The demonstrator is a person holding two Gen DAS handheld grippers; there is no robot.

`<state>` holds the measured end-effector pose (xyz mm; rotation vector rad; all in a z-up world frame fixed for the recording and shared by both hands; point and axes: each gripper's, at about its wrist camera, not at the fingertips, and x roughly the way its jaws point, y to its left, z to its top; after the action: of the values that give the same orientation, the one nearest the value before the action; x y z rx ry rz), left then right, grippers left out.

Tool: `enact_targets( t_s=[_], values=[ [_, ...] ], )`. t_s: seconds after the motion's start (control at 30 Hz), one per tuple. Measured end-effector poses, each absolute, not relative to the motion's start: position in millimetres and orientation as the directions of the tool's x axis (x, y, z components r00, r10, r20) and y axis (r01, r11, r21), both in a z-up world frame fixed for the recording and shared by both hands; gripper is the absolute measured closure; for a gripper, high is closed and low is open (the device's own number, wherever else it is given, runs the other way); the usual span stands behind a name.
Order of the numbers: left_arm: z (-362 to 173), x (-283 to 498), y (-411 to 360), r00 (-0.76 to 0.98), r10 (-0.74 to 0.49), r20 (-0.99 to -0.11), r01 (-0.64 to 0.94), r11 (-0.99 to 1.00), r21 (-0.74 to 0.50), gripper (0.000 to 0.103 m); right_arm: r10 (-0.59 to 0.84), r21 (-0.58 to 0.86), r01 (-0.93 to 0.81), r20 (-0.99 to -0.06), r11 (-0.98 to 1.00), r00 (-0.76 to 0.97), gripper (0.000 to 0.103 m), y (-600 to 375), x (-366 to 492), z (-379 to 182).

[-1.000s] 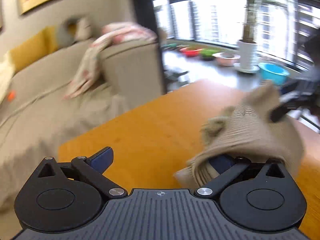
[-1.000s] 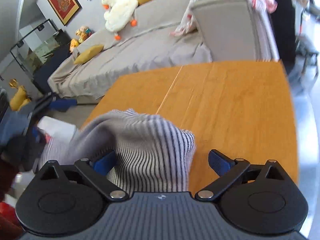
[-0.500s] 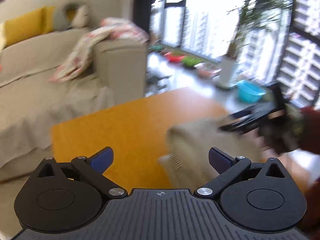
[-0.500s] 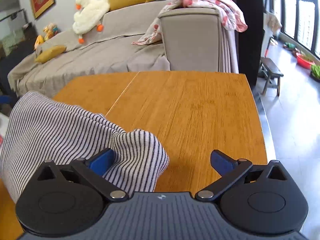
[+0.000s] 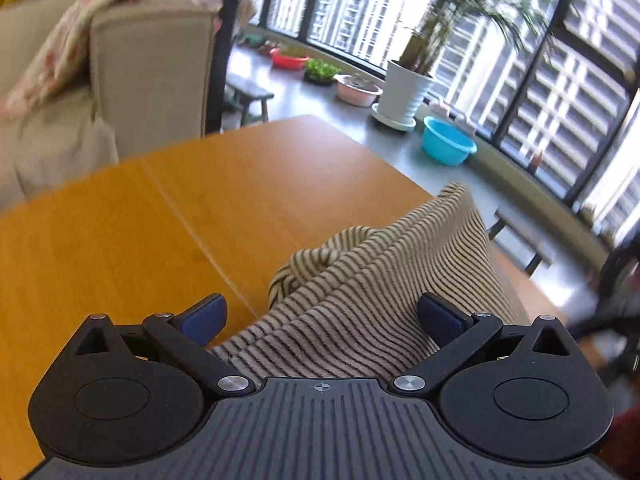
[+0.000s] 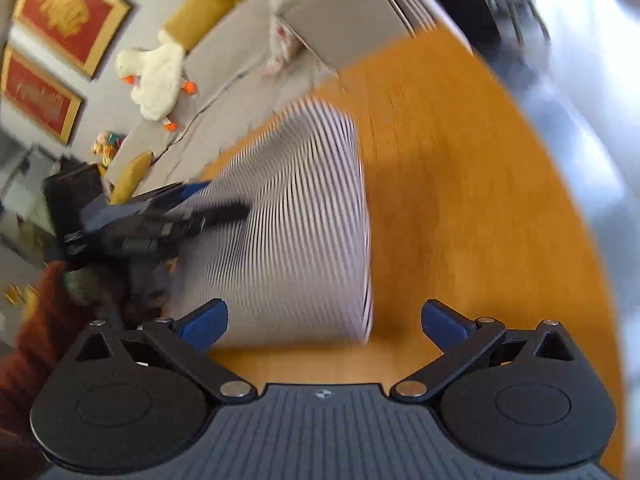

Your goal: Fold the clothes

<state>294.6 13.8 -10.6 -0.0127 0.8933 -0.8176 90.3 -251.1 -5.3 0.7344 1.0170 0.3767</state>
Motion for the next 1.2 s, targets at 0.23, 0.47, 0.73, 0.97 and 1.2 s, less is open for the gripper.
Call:
enact_targets(
  t_s=[0.23,0.47,0.73,0.97,1.2],
  values=[
    [-28.9,305.3,33.9,0.359,-0.649,-0.671,0.503,0.74,-0.446,0.0,0.648,0.789,0.083,-0.555,0.609,0.521,0.037,-236.9,111.6,-30.8],
    [-32.6,288.1,65.3,0.406,-0.644,-0.649,0.417,0.762,-0.495,0.0,0.547,0.686,-0.024,-0.557,0.727,0.625,0.026,-232.0,163.2,-19.3],
    [-47.7,237.2,76.2,0.596,-0.63,-0.497,0.42,0.773,-0.476,0.0,0.516,0.627,-0.179,-0.41,0.759,0.752,0.014,-224.5,183.6,-35.0],
    [-49.1,231.7,77.6,0.614,-0.628,-0.477,0.404,0.77,-0.494,0.0,0.524,0.629,-0.191,-0.398,0.753,0.753,0.004,-224.3,180.6,-32.5],
    [-49.4,222.6,75.4,0.626,-0.613,-0.482,0.388,0.781,-0.489,0.0,0.524,0.63,-0.202,-0.38,0.75,0.762,0.0,-217.1,171.3,-35.0]
  ],
)
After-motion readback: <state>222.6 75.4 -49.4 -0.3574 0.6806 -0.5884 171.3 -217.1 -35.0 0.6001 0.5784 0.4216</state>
